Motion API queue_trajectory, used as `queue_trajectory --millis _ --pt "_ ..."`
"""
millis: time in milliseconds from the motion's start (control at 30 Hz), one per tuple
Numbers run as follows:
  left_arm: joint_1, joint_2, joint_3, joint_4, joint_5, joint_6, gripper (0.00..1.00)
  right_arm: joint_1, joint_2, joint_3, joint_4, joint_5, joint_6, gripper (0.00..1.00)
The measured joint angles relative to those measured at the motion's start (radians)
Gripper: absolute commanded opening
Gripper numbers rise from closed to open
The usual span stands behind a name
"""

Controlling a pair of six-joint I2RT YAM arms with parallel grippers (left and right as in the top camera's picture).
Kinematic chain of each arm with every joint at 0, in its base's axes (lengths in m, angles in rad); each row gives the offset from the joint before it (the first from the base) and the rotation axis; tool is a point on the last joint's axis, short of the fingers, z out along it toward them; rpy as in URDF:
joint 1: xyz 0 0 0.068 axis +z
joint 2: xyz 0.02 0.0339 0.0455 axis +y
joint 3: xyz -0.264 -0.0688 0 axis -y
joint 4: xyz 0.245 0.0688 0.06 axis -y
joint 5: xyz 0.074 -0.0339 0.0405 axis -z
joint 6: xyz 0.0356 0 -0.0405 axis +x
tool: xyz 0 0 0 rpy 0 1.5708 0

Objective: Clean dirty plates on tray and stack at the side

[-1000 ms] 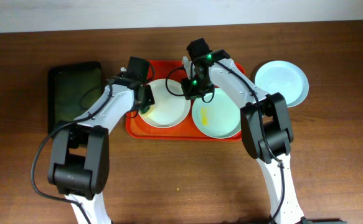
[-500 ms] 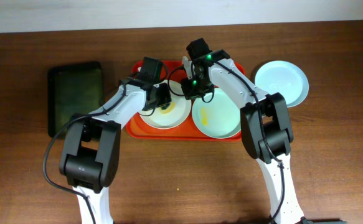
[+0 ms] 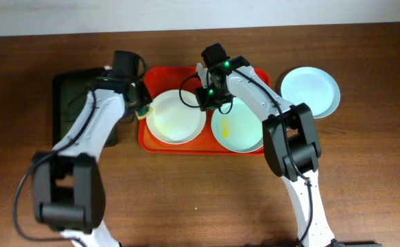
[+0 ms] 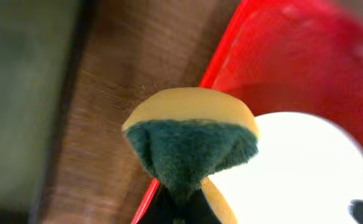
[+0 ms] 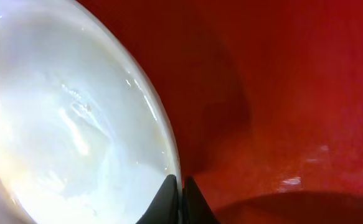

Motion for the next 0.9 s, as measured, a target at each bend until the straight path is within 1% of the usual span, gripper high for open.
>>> queue_trajectory --millis 67,133,167,233,300,333,367,400,433,500,533,567,633,667,767,900 --pt "0.002 -0.067 0.0 -0.019 -0.013 0.0 0.0 0.004 -0.002 0.0 0.0 0.007 0.0 0.04" --pt "-0.001 -0.119 0.0 -0.053 -0.079 0.0 0.0 0.019 -0.012 0.0 -0.002 0.061 0.0 0.04" --pt "-0.001 -0.128 0.0 -0.075 -0.112 0.0 0.0 0.033 -0.023 0.0 -0.008 0.111 -0.001 0.04" --pt "0.0 -0.129 -0.001 -0.128 -0.169 0.0 0.0 0.092 -0.073 0.0 -0.029 0.277 0.0 0.04" --pt "0.007 -0.129 -0.002 -0.188 -0.237 0.0 0.0 0.213 -0.159 0.0 -0.027 0.574 -0.002 0.04" --pt "0.018 -0.129 -0.004 -0.206 -0.248 0.0 0.0 0.251 -0.179 0.001 -0.026 0.662 -0.004 0.04" --pt "0.039 -0.129 -0.004 -0.234 -0.259 0.0 0.0 0.311 -0.202 0.003 -0.019 0.806 -0.009 0.04" --pt "0.064 -0.129 -0.004 -0.259 -0.264 0.0 0.0 0.376 -0.213 0.006 0.003 1.016 -0.035 0.04" --pt "0.101 -0.129 -0.004 -0.282 -0.269 0.0 0.0 0.415 -0.213 0.006 0.023 1.128 -0.056 0.04" --pt "0.169 -0.129 -0.004 -0.312 -0.265 0.0 0.0 0.482 -0.213 0.006 0.087 1.382 -0.145 0.04" --pt "0.202 -0.129 -0.004 -0.319 -0.257 0.0 0.0 0.499 -0.214 0.006 0.117 1.461 -0.187 0.04" --pt "0.216 -0.129 -0.004 -0.323 -0.254 0.0 0.0 0.509 -0.214 0.005 0.137 1.506 -0.225 0.04" --pt "0.262 -0.129 -0.004 -0.329 -0.223 0.0 0.0 0.537 -0.214 0.006 0.21 1.653 -0.37 0.04" --pt "0.277 -0.129 -0.004 -0.331 -0.214 0.0 0.0 0.546 -0.214 0.005 0.243 1.696 -0.441 0.04" --pt "0.288 -0.129 -0.004 -0.332 -0.201 0.0 0.0 0.554 -0.214 0.005 0.285 1.779 -0.584 0.04" --pt "0.288 -0.129 -0.004 -0.332 -0.193 0.0 0.0 0.554 -0.214 0.005 0.285 1.822 -0.67 0.04"
